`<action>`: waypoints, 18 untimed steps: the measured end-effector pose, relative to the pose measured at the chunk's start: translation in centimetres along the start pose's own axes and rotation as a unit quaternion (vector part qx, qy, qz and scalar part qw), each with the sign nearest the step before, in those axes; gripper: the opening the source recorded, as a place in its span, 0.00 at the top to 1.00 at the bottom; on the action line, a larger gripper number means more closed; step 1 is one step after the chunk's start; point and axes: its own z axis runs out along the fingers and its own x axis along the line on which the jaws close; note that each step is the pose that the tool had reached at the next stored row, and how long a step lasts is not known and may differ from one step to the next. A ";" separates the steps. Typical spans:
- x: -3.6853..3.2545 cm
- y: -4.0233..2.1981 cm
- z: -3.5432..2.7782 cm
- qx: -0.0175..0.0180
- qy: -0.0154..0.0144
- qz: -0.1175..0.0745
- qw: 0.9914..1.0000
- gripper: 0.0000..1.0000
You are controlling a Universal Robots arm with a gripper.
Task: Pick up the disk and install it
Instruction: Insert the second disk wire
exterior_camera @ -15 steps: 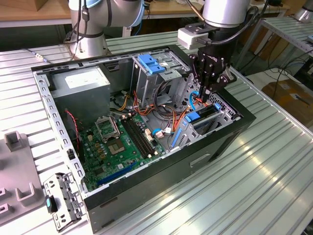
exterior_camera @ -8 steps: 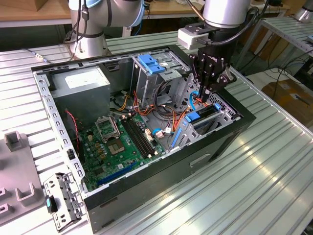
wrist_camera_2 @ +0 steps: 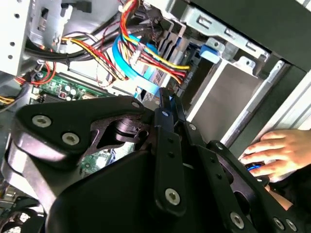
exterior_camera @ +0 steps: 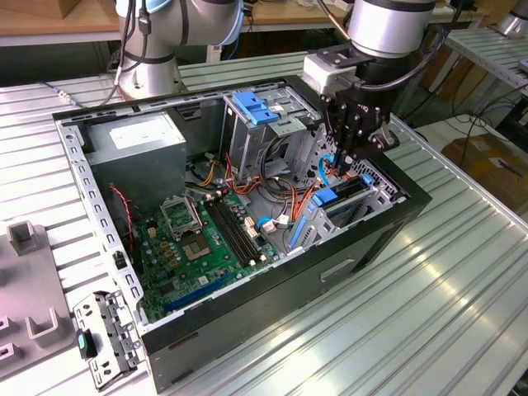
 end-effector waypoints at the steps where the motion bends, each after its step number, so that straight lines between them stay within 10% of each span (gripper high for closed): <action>1: 0.07 0.09 0.01 0.000 0.000 0.000 1.000 0.84; 7: 0.54 0.59 0.34 0.010 -0.004 -0.004 1.000 0.84; 14: 1.71 0.67 0.87 0.019 -0.019 -0.013 1.000 0.84; 18: 2.01 0.65 1.01 0.018 -0.037 -0.011 0.999 0.84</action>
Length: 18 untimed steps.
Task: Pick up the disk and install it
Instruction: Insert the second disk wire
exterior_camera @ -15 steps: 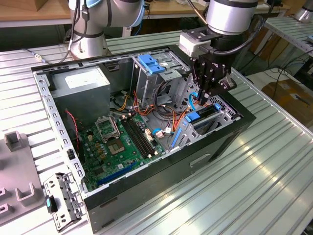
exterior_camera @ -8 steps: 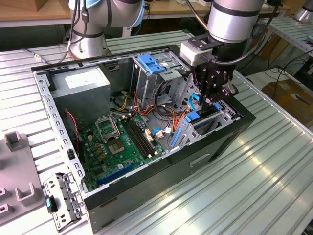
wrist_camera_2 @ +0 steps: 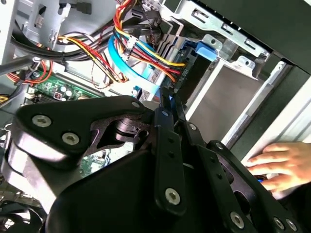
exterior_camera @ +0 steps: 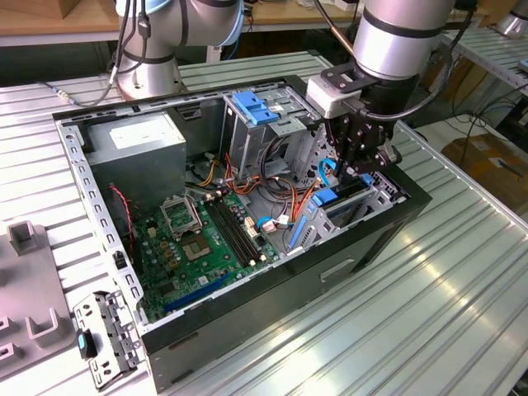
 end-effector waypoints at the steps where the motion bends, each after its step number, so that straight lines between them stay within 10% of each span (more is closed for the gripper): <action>1: 0.12 -0.01 0.00 0.000 -0.006 0.001 1.000 0.84; 3: 0.54 -0.02 0.06 -0.001 -0.018 0.002 1.000 0.84; 18: 1.50 -0.05 0.15 -0.001 -0.021 0.003 1.000 0.84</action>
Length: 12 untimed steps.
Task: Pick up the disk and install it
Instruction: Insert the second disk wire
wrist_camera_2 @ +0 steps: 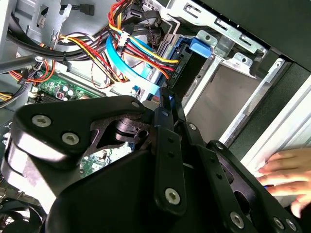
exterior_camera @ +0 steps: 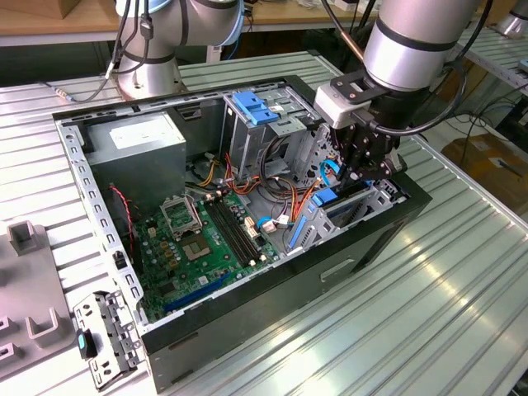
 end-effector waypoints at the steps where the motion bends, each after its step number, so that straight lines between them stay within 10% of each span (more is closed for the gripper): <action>1: 0.00 0.00 0.00 0.000 0.000 0.000 1.000 0.84; 6: 0.01 0.00 0.00 0.000 -0.001 0.000 1.000 0.84; 9: 0.21 -0.01 0.02 -0.001 -0.015 0.002 1.000 0.84; 12: 0.68 -0.01 0.12 -0.001 -0.017 0.002 1.000 0.84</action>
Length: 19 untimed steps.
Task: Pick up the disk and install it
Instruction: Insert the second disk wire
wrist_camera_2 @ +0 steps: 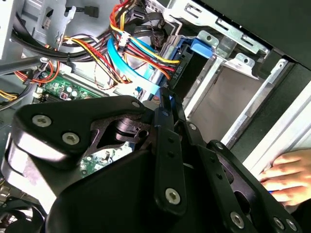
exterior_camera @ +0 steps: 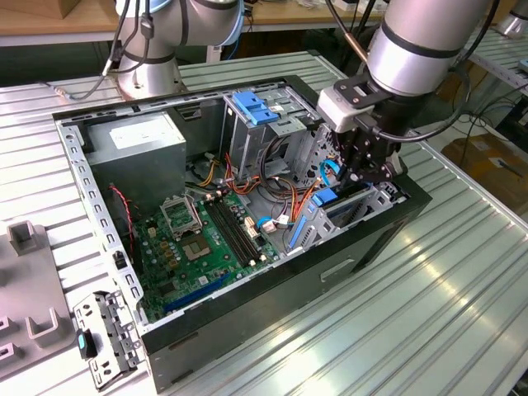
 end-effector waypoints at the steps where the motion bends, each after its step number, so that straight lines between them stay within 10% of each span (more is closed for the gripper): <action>1: 0.07 0.00 0.01 0.000 -0.002 0.000 1.000 0.84; 6: 0.17 -0.01 0.04 -0.001 -0.011 -0.002 1.000 0.84; 19: 0.13 -0.07 0.28 -0.001 -0.012 -0.012 1.000 0.84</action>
